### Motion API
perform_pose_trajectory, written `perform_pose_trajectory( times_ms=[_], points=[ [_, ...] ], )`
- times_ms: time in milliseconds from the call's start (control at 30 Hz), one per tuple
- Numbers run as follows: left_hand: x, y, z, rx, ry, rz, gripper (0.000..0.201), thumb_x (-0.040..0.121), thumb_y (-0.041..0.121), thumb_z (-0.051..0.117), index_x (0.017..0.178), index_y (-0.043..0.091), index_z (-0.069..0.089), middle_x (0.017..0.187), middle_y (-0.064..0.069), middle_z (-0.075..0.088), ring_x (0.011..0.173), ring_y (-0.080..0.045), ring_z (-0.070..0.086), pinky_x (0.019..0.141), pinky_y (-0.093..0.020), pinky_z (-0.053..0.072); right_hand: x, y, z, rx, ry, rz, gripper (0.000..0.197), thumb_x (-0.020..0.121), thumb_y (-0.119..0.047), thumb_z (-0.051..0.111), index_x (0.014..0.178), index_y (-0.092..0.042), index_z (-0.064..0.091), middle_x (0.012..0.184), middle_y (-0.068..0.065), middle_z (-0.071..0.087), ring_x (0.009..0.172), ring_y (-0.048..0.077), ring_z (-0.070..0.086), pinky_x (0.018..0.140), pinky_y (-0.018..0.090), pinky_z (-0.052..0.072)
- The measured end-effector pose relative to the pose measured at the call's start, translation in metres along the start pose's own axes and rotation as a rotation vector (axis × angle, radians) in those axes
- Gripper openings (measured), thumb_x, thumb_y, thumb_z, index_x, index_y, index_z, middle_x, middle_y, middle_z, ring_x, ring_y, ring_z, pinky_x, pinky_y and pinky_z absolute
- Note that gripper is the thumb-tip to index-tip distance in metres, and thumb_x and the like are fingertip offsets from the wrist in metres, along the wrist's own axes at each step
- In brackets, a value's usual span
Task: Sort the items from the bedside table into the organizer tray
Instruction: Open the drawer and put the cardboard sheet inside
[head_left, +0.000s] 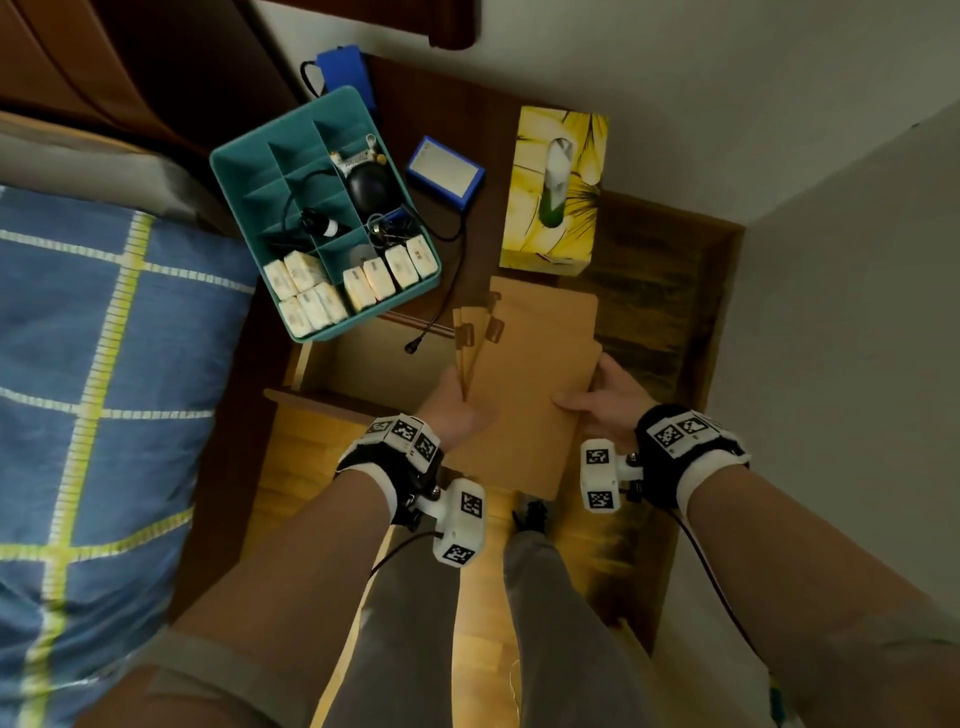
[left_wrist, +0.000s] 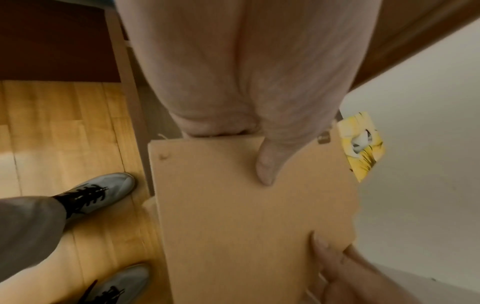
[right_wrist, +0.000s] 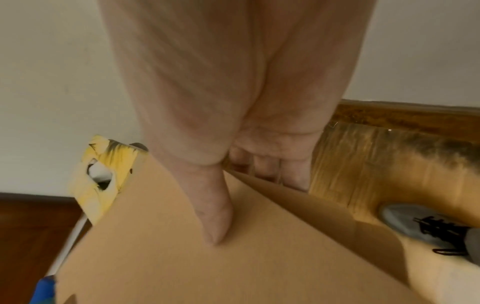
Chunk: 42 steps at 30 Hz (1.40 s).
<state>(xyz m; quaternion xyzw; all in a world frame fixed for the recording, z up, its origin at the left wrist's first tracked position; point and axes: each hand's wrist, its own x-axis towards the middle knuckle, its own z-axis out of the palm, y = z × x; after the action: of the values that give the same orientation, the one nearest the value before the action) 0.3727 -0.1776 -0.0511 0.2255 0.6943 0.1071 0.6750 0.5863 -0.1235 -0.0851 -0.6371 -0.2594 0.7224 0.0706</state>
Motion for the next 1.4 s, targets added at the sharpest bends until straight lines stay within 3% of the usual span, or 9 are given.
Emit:
perform_pose_trajectory(
  times_ms=[167,300,400,867,1000,1133,1233,1333,1400],
  points=[
    [0.003,0.016,0.012,-0.085,0.218,0.206,0.068,0.087,0.007,0.069,0.142,0.021,0.03,0.135,-0.003,0.053,0.124,-0.022,0.052,0.106,-0.042,0.043,-0.005,-0.022,0.011,-0.082,0.084,-0.249,0.071,0.075,-0.014,0.079,0.137,-0.03,0.047,0.131,-0.002,0.06,0.123,0.022,0.055,0.102,0.055,0.047],
    [0.019,0.036,-0.001,0.047,0.439,0.342,0.046,0.094,0.011,0.06,0.135,0.014,0.04,0.136,-0.006,0.056,0.126,-0.025,0.053,0.107,-0.039,0.041,-0.006,-0.052,0.028,-0.128,0.168,-0.422,0.06,0.089,-0.005,0.066,0.14,-0.024,0.041,0.134,-0.004,0.055,0.122,0.012,0.05,0.105,0.037,0.042],
    [0.031,0.044,-0.01,0.061,0.506,0.424,0.054,0.095,0.013,0.058,0.144,0.014,0.036,0.139,-0.006,0.056,0.128,-0.026,0.052,0.11,-0.044,0.039,0.004,-0.061,0.038,-0.114,0.221,-0.498,0.062,0.094,0.0,0.058,0.146,-0.022,0.033,0.139,-0.002,0.052,0.128,0.011,0.048,0.109,0.032,0.039],
    [0.065,0.045,-0.034,0.017,0.357,0.439,0.06,0.086,-0.004,0.061,0.141,0.008,0.039,0.132,-0.004,0.054,0.12,-0.012,0.048,0.091,-0.01,0.033,0.046,-0.054,0.067,-0.165,0.33,-0.448,0.068,0.086,0.005,0.061,0.144,-0.019,0.033,0.134,-0.002,0.05,0.125,0.011,0.044,0.107,0.031,0.037],
    [0.067,0.052,-0.033,-0.084,0.388,0.459,0.047,0.093,-0.002,0.05,0.138,0.012,0.043,0.124,0.002,0.057,0.118,-0.012,0.051,0.094,-0.016,0.035,0.046,-0.064,0.071,-0.111,0.413,-0.437,0.053,0.093,-0.001,0.052,0.142,-0.017,0.04,0.136,0.0,0.053,0.128,0.015,0.046,0.112,0.037,0.037],
    [0.068,0.055,-0.036,-0.084,0.414,0.533,0.041,0.095,0.004,0.052,0.134,0.017,0.046,0.112,0.013,0.056,0.096,0.011,0.053,0.087,-0.005,0.038,0.042,-0.061,0.071,-0.046,0.455,-0.486,0.048,0.095,-0.003,0.054,0.139,-0.017,0.042,0.133,-0.005,0.052,0.127,0.012,0.047,0.107,0.029,0.038],
    [0.072,0.048,-0.037,-0.051,0.343,0.485,0.054,0.092,0.002,0.055,0.141,0.016,0.038,0.121,0.008,0.055,0.113,-0.003,0.052,0.097,-0.012,0.039,0.05,-0.053,0.071,-0.093,0.374,-0.414,0.058,0.092,-0.001,0.056,0.144,-0.016,0.034,0.136,-0.002,0.05,0.13,0.016,0.046,0.103,0.026,0.037],
    [0.073,0.042,-0.037,-0.036,0.284,0.426,0.054,0.095,-0.001,0.048,0.145,0.012,0.031,0.126,0.006,0.048,0.115,-0.006,0.043,0.088,-0.002,0.033,0.057,-0.053,0.069,-0.137,0.279,-0.391,0.06,0.094,0.0,0.053,0.145,-0.018,0.027,0.136,0.0,0.049,0.127,0.014,0.046,0.099,0.024,0.036],
    [0.075,0.039,-0.037,-0.033,0.294,0.431,0.052,0.096,-0.002,0.043,0.146,0.011,0.031,0.131,0.002,0.049,0.117,-0.009,0.044,0.09,-0.006,0.031,0.058,-0.056,0.069,-0.14,0.272,-0.385,0.058,0.096,0.002,0.049,0.145,-0.018,0.027,0.13,-0.003,0.049,0.122,0.011,0.044,0.099,0.025,0.035]
  ],
)
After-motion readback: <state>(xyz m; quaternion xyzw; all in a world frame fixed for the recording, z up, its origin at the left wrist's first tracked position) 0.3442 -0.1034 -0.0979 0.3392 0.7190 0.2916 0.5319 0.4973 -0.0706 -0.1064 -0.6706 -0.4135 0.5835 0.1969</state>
